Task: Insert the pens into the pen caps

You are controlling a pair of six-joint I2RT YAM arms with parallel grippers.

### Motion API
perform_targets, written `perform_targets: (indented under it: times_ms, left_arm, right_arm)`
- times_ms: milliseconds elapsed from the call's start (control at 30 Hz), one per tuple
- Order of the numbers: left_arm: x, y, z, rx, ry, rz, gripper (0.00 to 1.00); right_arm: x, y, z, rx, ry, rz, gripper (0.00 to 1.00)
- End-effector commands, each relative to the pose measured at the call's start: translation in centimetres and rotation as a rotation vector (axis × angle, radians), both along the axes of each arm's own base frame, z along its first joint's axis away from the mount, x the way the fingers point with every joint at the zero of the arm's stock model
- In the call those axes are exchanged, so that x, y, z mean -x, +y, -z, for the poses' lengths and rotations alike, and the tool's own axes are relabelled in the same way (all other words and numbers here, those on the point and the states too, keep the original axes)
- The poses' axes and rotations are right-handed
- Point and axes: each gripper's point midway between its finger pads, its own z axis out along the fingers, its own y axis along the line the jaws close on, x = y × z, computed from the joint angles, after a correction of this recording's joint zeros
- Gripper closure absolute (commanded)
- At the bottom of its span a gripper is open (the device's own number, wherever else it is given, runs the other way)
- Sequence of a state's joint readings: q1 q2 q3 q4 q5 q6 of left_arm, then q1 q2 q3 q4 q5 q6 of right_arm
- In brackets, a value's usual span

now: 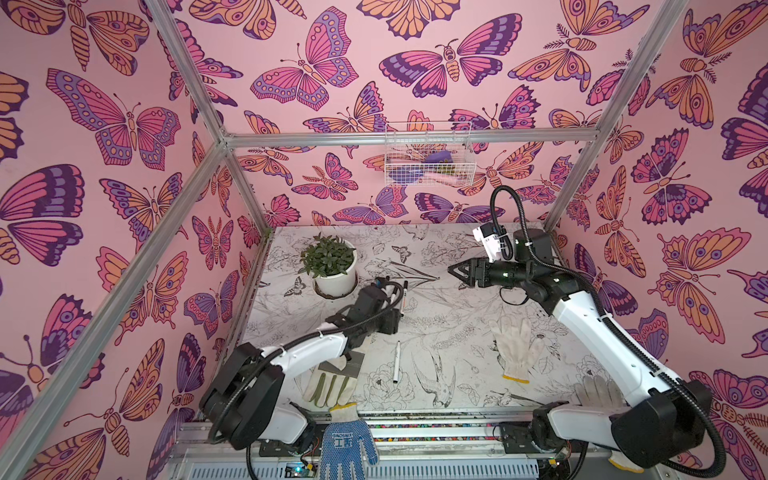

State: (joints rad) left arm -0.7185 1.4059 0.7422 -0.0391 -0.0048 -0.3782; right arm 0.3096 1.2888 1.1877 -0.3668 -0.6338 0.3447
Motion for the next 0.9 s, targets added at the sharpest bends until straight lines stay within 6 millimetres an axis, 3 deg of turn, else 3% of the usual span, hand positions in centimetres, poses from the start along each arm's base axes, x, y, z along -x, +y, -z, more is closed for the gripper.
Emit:
perform_targets:
  times_ms: [0,133,333,400,567,700,800,867]
  left_arm:
    - [6.4,1.1,5.3,-0.222,0.166,0.106,0.3]
    - [8.6,2.8,8.2,-0.402,0.219,0.099,0.29]
    - [9.8,4.5,9.6,-0.61,0.275,0.064,0.34]
    - [10.0,5.0,9.5,-0.633,0.298,0.034,0.45]
    - [9.0,4.6,8.8,-0.582,0.285,0.034,0.98]
    - [5.7,3.1,5.9,-0.355,0.242,-0.019,1.0]
    - [2.7,0.6,0.8,-0.119,0.124,0.025,1.0]
    - [1.1,-1.2,-3.6,0.067,0.029,0.084,1.0]
  right_arm:
    - [-0.1,-0.4,1.2,0.054,0.005,0.015,0.39]
    - [-0.1,-0.6,1.0,0.059,-0.003,0.017,0.39]
    - [0.2,-0.6,0.9,0.056,-0.003,0.014,0.4]
    - [0.2,-0.6,0.9,0.059,-0.004,0.017,0.4]
    - [-0.1,-0.7,1.4,0.065,0.005,0.029,0.4]
    - [-0.2,-0.7,1.5,0.055,0.015,0.034,0.39]
    - [0.0,-0.3,1.7,0.027,0.03,0.024,0.39]
    - [0.5,0.4,1.9,-0.008,0.048,-0.016,0.38]
